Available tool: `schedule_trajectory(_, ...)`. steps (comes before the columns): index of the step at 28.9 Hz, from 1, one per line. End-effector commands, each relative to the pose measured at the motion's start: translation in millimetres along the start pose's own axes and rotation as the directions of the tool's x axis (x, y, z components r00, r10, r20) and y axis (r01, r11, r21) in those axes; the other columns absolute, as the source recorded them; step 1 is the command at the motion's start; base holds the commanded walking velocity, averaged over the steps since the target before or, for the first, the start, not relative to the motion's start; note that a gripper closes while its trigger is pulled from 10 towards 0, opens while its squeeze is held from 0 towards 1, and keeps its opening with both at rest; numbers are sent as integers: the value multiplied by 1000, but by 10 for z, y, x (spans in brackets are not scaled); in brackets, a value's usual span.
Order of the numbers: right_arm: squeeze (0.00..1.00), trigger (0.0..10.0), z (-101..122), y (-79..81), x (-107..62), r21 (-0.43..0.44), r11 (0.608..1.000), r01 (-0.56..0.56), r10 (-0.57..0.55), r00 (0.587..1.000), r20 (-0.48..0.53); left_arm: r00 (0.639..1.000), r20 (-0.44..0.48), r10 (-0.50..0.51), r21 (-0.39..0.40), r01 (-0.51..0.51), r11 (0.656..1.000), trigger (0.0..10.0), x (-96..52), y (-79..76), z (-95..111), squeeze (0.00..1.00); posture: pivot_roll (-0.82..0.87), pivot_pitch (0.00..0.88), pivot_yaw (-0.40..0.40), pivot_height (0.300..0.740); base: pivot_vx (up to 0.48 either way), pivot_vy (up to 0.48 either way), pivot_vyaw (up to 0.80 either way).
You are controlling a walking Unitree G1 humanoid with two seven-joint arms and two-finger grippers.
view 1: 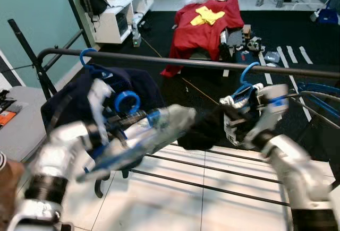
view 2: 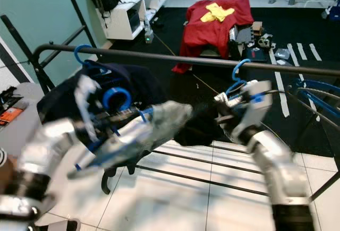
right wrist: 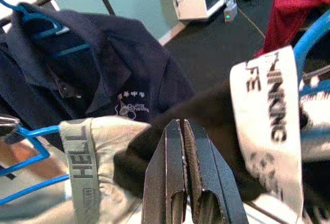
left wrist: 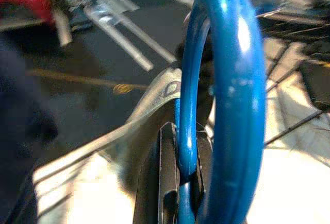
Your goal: Hang hanger
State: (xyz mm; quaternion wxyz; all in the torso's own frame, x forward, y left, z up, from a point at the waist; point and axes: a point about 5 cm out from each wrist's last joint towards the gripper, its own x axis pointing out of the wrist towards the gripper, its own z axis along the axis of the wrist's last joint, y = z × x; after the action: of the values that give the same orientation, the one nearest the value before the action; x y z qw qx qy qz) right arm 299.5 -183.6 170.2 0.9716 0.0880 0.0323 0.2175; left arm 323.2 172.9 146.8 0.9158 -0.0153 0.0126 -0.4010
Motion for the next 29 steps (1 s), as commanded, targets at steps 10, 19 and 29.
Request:
schedule_trajectory(10,0,10000,-855,-528,-565,24,906,423,-408,886,-221,920,-127,370,-141,-386,912,10000,-317,-84,-801,0,-29,157,24,740,0,0,0)
schedule_trajectory(19,0,10000,-1448,-477,-1163,59,823,566,-518,788,-334,843,-236,482,-147,-522,840,10000,-529,-308,-1221,0,-52,183,8,740,0,0,0)
schedule_trajectory(29,0,10000,-1568,-537,-1241,58,771,634,-584,740,-333,828,-275,489,-148,-539,829,10000,-606,-374,-1467,0,-36,144,8,740,0,0,0)
